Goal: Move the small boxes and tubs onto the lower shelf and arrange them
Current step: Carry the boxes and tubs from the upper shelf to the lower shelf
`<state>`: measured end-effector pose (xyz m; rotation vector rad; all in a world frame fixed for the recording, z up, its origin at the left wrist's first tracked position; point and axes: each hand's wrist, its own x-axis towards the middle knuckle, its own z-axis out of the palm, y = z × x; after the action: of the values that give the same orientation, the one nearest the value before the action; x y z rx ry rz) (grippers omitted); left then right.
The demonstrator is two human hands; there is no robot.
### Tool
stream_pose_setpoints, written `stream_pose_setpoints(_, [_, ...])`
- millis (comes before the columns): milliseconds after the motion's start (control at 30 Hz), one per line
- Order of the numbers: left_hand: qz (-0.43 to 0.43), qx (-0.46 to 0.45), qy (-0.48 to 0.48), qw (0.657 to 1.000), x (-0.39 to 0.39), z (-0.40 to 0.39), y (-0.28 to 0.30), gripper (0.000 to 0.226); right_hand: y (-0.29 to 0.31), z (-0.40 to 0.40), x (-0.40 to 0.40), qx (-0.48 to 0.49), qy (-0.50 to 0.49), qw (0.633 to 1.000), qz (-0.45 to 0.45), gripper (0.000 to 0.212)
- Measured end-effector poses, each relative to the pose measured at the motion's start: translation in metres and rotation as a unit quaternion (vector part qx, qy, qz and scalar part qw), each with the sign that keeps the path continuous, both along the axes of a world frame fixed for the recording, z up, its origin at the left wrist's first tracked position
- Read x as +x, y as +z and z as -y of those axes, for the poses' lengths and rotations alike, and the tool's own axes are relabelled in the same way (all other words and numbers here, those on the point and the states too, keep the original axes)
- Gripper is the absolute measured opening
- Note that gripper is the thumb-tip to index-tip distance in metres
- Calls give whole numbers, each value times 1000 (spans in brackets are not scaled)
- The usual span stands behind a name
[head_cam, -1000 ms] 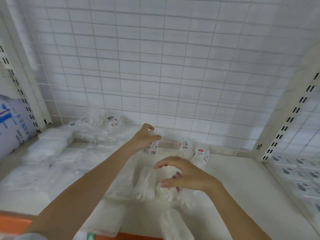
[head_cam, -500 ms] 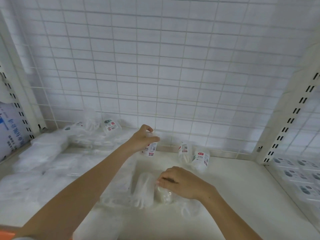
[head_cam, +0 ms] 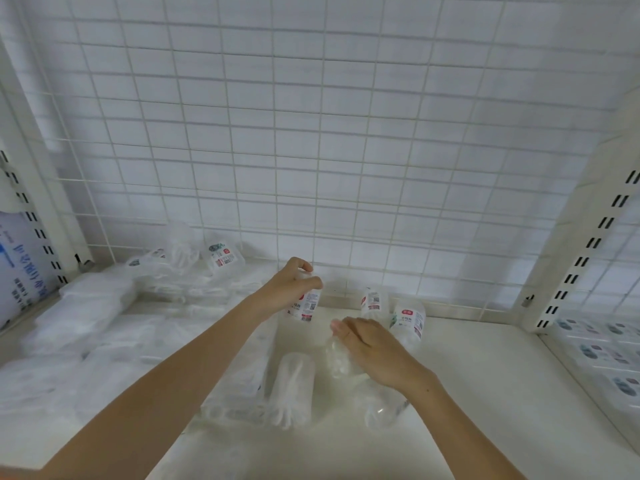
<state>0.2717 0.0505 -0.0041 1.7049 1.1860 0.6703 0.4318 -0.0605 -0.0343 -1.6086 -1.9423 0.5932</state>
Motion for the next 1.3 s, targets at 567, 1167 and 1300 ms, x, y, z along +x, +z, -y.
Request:
stream_pose_setpoints(567, [131, -35, 7, 991, -4, 2, 7, 52, 14, -10, 19, -62, -67, 904, -417, 50])
stream_pose_setpoints(1167, [266, -112, -42, 957, -7, 37, 17, 23, 31, -22, 30, -137, -93, 850, -500, 46])
stream_pose_setpoints(1300, [264, -66, -40, 961, -11, 51, 17, 32, 33, -14, 28, -81, -88, 885, -451, 27])
